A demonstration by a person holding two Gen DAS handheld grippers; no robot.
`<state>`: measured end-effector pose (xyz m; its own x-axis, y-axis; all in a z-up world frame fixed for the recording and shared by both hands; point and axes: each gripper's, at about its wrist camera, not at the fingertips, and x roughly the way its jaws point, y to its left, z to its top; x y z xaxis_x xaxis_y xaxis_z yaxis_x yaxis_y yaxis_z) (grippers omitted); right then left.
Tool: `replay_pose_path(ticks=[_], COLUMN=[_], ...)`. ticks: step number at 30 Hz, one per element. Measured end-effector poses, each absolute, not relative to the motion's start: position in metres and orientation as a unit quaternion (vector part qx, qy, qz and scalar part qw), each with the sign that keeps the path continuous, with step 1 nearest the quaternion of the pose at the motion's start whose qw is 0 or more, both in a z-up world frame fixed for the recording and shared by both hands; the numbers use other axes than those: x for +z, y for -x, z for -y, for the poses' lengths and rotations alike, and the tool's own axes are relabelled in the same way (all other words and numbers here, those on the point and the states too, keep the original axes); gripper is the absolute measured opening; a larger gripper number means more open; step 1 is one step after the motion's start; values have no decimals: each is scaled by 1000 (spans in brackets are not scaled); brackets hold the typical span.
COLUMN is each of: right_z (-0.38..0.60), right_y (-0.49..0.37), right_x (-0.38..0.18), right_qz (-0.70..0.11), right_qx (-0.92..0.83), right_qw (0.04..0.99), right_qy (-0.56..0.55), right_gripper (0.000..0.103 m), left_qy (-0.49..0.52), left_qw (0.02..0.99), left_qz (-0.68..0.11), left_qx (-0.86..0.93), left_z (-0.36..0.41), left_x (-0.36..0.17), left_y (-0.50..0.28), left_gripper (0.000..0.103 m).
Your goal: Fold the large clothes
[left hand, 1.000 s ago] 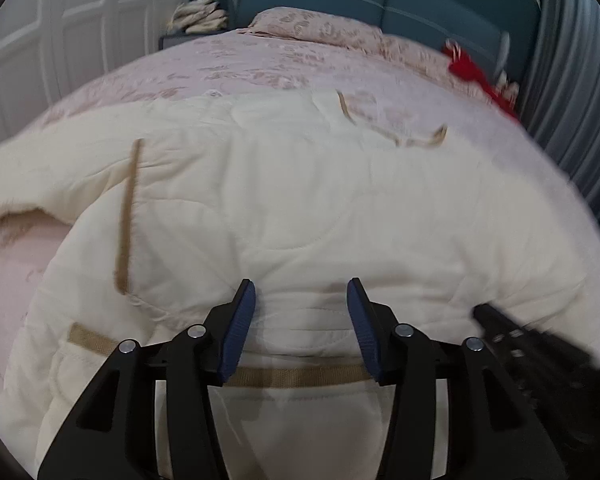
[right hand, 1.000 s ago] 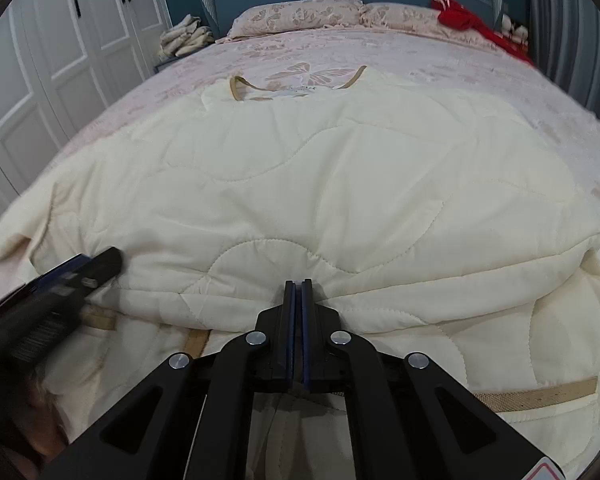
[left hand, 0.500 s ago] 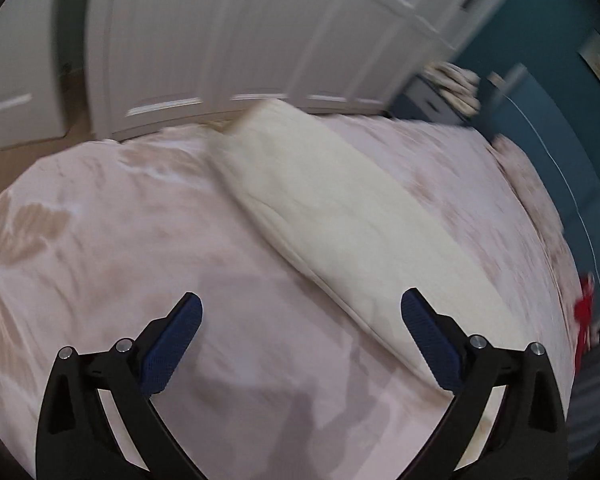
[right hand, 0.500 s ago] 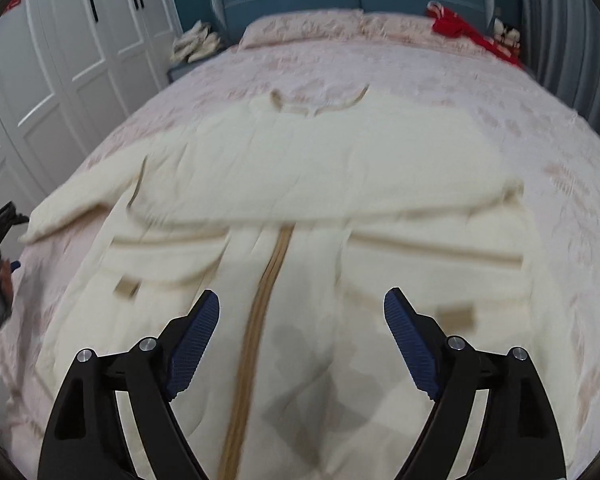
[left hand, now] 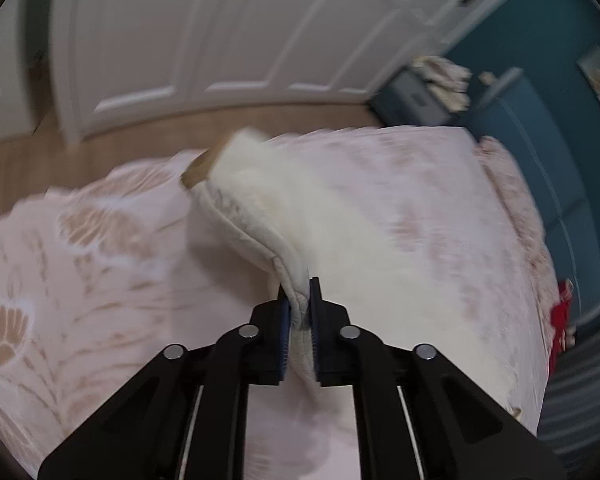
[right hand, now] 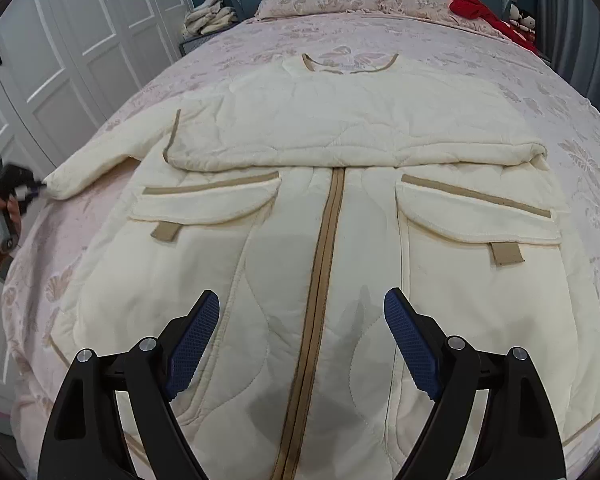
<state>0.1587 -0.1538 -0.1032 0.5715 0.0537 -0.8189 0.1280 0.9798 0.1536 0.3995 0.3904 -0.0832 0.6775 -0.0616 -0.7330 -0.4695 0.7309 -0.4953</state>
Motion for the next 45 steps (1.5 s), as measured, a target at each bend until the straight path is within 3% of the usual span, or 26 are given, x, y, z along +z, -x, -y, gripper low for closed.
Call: replay_pose_path(ticks=[7,10,14,15,16,18,23,31,40,41,43,45], right_z=[174,191,218,224,231,245,282,345,353,351,343,336], right_y=[-150,-143,-136,-134,-133,-132,-137,-206,-274,-279,-287,-295], right_x=[-91,-86,-83,-83,-84,-86,-84,-80,-108,-112,-115,-115], right_qz=[-445,-433,-427,-427,-427,-428,-417,-386,-406,-411,-419,-430], right_qx=[-25,-34,-50,-54,-59,-70,-89,-87,-57,-56,-51,-49], right_qw=[887,890,891,890,889,887,890,882,850,848,850,852], right_qy=[-121,-137,-150,-152,-154,-157,-162,-257,-330,-330,-316,-295], right_gripper=[83,83,83,83,83,83,83,83,82,77,58,18], left_qy=[188,148,109,104,96,106,173,350,475,482,483,480], left_qw=[935,929,901,891,879,862,832,813,746,741,738,741], left_qz=[-289,-288,-331,-350,-376,-411,-450,-444,-457,-459,-463,-464], left_qx=[-80,-180,-259,-269,-276,-279,-274,-139,-95,-92,-85,-76], left_z=[-181,-74,48,74,100,128,118,-42,-105,-105,-103,-107], left_x=[82,106,78,61,39,2,-47,-73,-128,-133,-137,-137], left_y=[-383,-363,-339,-333,-327,-314,-297,-360,-390,-391,-394,-395], left_gripper=[5,5,9,18,46,72,72,72,68,66,57,45])
